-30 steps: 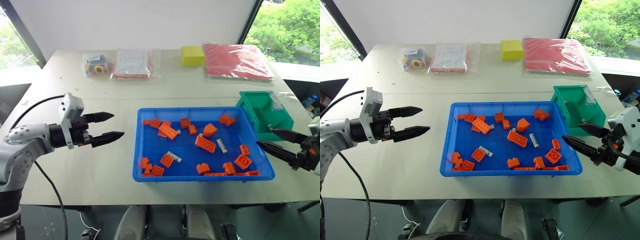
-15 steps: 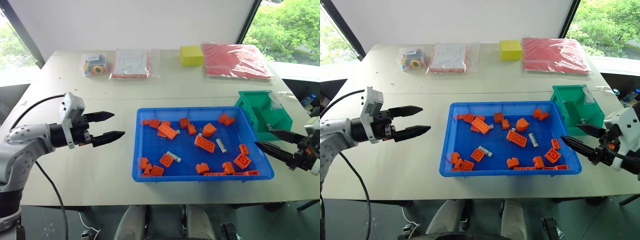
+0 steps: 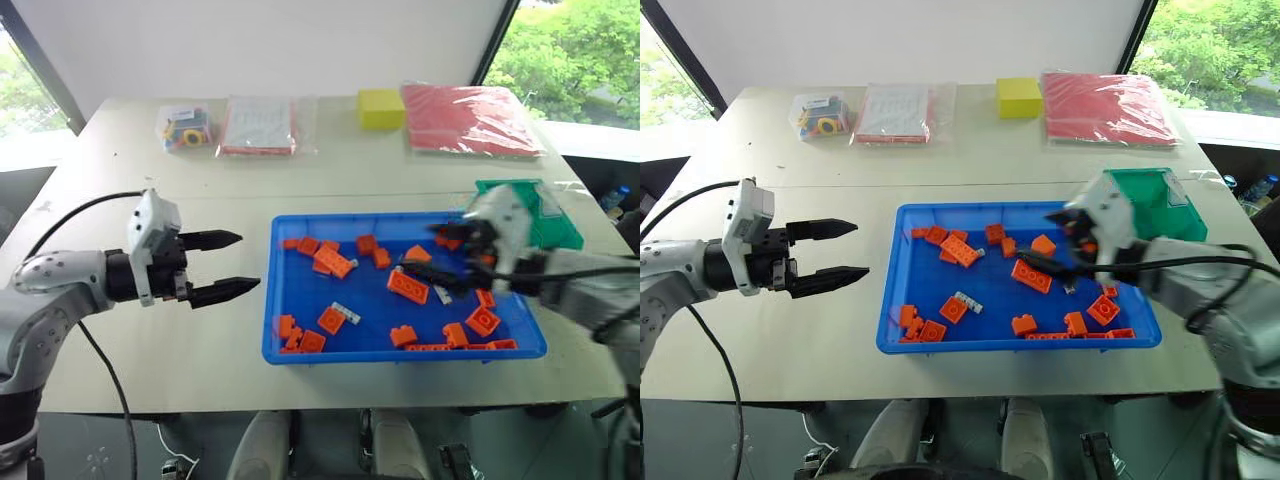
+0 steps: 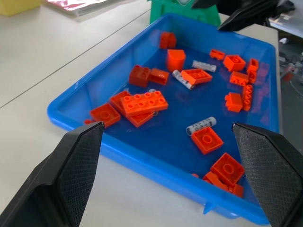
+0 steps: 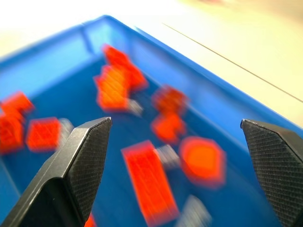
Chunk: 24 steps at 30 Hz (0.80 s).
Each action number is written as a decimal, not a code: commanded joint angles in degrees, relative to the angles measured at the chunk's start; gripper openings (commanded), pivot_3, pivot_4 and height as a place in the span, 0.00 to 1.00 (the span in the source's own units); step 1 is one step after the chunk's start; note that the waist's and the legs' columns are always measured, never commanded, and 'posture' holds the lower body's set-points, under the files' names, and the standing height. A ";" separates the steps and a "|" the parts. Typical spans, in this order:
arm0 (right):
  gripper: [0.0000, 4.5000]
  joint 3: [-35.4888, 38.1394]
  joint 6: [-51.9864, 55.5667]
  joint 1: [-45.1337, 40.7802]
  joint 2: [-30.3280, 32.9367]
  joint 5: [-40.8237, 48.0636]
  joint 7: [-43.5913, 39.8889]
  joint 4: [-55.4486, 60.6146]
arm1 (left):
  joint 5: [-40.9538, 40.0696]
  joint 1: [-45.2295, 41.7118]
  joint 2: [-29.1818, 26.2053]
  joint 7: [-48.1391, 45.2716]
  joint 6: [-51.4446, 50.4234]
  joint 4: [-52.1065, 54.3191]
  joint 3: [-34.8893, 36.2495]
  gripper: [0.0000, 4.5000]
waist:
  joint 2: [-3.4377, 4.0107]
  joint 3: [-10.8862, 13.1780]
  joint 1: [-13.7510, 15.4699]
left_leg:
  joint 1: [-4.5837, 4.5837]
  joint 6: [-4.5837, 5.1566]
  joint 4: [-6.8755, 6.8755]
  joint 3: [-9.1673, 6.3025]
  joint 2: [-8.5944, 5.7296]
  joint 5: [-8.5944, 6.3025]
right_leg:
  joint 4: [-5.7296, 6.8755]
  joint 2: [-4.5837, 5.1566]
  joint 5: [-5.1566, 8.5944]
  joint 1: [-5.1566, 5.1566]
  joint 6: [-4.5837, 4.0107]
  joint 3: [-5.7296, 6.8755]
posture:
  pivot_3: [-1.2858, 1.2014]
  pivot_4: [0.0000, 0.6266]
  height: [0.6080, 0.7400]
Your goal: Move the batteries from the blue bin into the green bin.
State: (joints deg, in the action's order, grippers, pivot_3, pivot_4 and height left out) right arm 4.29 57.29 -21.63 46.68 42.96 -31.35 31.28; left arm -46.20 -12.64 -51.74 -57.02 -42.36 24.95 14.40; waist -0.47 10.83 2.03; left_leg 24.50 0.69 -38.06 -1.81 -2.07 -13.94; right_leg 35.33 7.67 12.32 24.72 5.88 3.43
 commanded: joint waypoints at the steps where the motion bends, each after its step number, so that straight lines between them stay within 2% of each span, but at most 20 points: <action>1: 0.99 -8.92 1.10 -6.97 -4.81 -5.07 3.02 -3.69 | -1.15 -1.25 -0.49 0.24 -0.30 1.61 0.36 1.00 | -0.02 0.02 0.11 | 0.07 0.00 0.00 0.00 -0.04 0.00 | 0.00 0.02 0.00 0.05 0.00 0.00 | 0.52 0.24 0.64; 5: 0.99 -17.00 0.35 -12.67 -11.66 -11.67 5.11 -12.15 | -1.63 -1.48 -0.41 0.45 -0.44 2.15 0.04 1.00 | -0.10 0.05 0.08 | 0.09 0.01 -0.08 0.05 -0.12 0.01 | 0.00 0.03 -0.02 0.02 0.01 -0.01 | 0.52 0.24 0.64; 9: 0.99 -21.37 -1.22 -15.87 -16.61 -16.90 5.44 -19.09 | -2.02 -1.71 0.08 0.94 -0.95 2.93 -0.31 1.00 | -0.11 0.06 0.00 | 0.08 0.01 -0.08 0.05 -0.13 0.02 | 0.06 -0.01 -0.05 0.04 0.07 -0.01 | 0.52 0.24 0.64; 24: 0.99 -22.77 -1.48 -17.26 -21.08 -23.07 1.97 -21.44 | -2.72 -2.42 1.29 2.90 -1.09 3.32 -1.33 1.00 | -0.10 0.06 -1.71 | -0.07 0.00 -0.08 0.05 -0.10 0.04 | 0.53 -0.07 -0.15 0.14 0.28 -0.02 | 0.52 0.24 0.64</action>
State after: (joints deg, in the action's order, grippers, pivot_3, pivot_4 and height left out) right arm -18.36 56.42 -38.45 26.03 20.47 -28.97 8.69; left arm -48.11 -14.15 -50.46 -54.44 -43.54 27.40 12.47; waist -0.57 10.89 0.31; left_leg 24.43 0.69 -38.14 -1.76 -2.17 -13.89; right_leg 35.91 7.60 12.17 24.88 6.17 3.41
